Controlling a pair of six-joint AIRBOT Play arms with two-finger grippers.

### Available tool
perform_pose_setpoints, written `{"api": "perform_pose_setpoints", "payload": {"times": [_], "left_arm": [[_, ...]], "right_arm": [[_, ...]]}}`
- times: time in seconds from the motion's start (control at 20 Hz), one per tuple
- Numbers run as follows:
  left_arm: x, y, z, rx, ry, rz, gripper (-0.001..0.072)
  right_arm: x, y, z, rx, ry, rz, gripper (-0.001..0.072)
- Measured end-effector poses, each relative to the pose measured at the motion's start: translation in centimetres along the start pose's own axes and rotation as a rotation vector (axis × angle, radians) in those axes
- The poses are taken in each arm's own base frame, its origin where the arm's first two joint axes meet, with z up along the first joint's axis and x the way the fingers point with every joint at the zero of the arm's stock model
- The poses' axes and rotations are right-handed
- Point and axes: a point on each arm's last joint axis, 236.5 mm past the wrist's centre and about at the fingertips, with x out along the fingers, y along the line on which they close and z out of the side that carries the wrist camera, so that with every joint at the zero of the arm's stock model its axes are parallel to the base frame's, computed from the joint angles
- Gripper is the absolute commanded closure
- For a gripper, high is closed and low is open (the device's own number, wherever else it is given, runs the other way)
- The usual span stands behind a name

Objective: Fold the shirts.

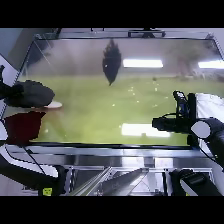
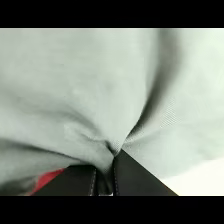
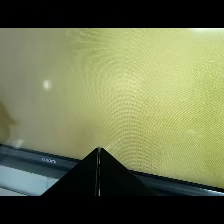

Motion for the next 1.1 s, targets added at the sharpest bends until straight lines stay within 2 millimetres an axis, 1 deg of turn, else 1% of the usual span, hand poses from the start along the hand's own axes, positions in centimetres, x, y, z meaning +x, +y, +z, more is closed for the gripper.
{"api": "perform_pose_setpoints", "payload": {"times": [0.05,0.1,0.15,0.25,0.3,0.35,0.45,0.5,0.55,0.65,0.75,0.85,0.9,0.95,1.0,1.05,1.1], "left_arm": [[-1.6,-2.0,0.7,0.007,-0.033,-0.043,0.0691],[-3.1,-4.7,1.3,0.019,-0.068,-0.113,0.0691],[-5.0,-8.3,1.8,0.039,-0.101,-0.208,0.0691],[-9.2,-15.5,1.8,0.105,-0.153,-0.403,0.0691],[-11.8,-19.7,1.2,0.165,-0.171,-0.515,0.0691],[-14.3,-23.7,0.0,0.233,-0.179,-0.612,0.0691],[-17.9,-30.0,-3.1,0.367,-0.173,-0.734,0.0691],[-18.7,-32.4,-4.8,0.419,-0.158,-0.766,0.069],[-19.1,-34.7,-6.8,0.474,-0.133,-0.795,0.0691],[-18.8,-38.6,-10.8,0.551,-0.068,-0.843,0.069],[-17.0,-41.4,-14.6,0.596,0.014,-0.864,0.069],[-14.6,-43.3,-17.9,0.618,0.091,-0.869,0.069],[-13.4,-43.8,-19.2,0.622,0.127,-0.868,0.0657],[-12.1,-44.2,-20.4,0.625,0.165,-0.862,0.0379],[-11.1,-44.2,-21.2,0.624,0.198,-0.855,0.0082],[-10.4,-44.1,-21.7,0.621,0.226,-0.851,-0.0006],[-9.9,-43.7,-21.8,0.615,0.255,-0.847,-0.0006]], "right_arm": [[0.0,0.1,0.0,0.002,0.0,0.003,0.0688],[0.0,0.1,-0.1,0.003,0.002,0.005,0.0688],[0.0,0.1,-0.2,0.003,0.008,0.004,0.0688],[0.0,0.0,-0.5,0.003,0.022,0.001,0.0688],[0.0,0.0,-0.6,0.002,0.027,0.0,0.0688],[0.0,0.0,-0.7,-0.001,0.03,0.0,0.0688],[0.0,-0.1,-0.8,-0.001,0.036,-0.003,0.0689],[0.0,-0.1,-0.9,-0.001,0.039,-0.004,0.0688],[0.0,-0.2,-1.1,-0.006,0.045,-0.006,0.0688],[0.0,-0.2,-1.2,-0.022,0.052,-0.008,0.0688],[0.0,-0.2,-1.3,-0.036,0.054,-0.008,0.0688],[0.0,-0.3,-1.3,-0.053,0.056,-0.01,0.0687],[0.0,-0.3,-1.3,-0.063,0.057,-0.011,0.0679],[0.0,-0.3,-1.3,-0.07,0.057,-0.011,0.06],[-0.1,-0.3,-1.2,-0.074,0.055,-0.01,0.0407],[-0.3,-0.2,-1.0,-0.079,0.049,-0.008,0.0384],[-0.7,-0.1,-0.4,-0.08,0.033,-0.006,0.0386]]}}
